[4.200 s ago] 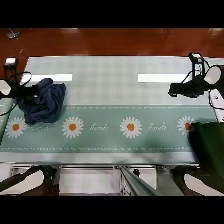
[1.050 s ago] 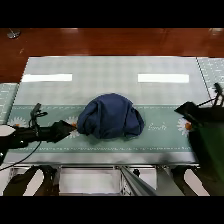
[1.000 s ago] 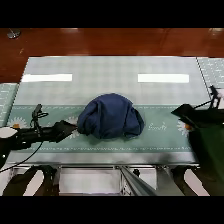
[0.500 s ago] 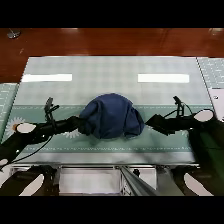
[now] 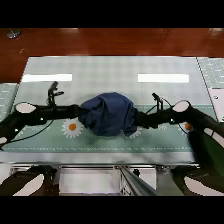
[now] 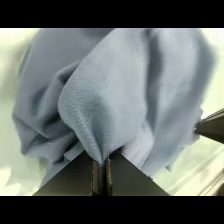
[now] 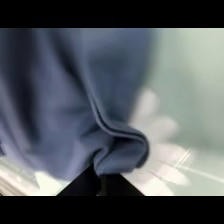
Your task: Fold the shirts.
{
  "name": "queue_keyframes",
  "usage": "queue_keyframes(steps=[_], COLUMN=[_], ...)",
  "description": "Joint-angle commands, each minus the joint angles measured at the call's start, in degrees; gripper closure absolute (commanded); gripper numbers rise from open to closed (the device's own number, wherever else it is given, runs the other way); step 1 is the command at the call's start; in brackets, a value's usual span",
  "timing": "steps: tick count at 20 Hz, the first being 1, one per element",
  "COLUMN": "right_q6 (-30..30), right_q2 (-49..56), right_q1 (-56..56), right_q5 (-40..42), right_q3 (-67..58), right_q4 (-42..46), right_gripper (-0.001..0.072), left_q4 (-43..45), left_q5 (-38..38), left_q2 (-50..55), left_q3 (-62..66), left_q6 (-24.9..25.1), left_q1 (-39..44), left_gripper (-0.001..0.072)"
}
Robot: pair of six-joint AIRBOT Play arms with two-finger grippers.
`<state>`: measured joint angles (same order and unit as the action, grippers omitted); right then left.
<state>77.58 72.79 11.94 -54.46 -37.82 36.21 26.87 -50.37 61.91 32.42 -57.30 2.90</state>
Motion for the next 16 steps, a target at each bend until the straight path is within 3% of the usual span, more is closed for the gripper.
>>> queue_keyframes(steps=[1, 4, 7, 9, 13, 16], right_q6=[0.2, 7.8, 9.1, 9.2, 8.3, 8.3], right_q2=[0.5, -2.0, -3.2, -5.5, -17.8, -26.1], right_q1=[-3.2, -8.2, -9.5, -9.5, -9.5, -9.5], right_q5=[-8.5, -11.5, -17.8, -23.2, -25.4, -26.9], right_q3=[-15.7, -40.3, -66.0, -78.7, -82.8, -82.6], right_q4=[4.6, 12.4, 18.0, 22.1, 28.1, 33.6], right_gripper=[0.0689, 0.0690, 0.0689, 0.0690, 0.0689, 0.0689], left_q4=[0.6, 0.6, 0.9, 5.7, 22.3, 30.5], left_q5=[-8.4, -8.2, -9.8, -11.5, -13.6, -16.5], left_q2=[-2.1, -6.4, -8.6, -10.6, -16.6, -23.0], left_q3=[9.8, 24.5, 42.6, 53.1, 67.7, 69.7], left_q6=[-0.4, -3.1, -5.5, -8.4, -15.8, -17.6], left_q1=[-6.8, -11.8, -14.1, -15.0, -16.8, -16.9], left_gripper=[0.0682, 0.0682, 0.0682, 0.0682, 0.0682, 0.0682])
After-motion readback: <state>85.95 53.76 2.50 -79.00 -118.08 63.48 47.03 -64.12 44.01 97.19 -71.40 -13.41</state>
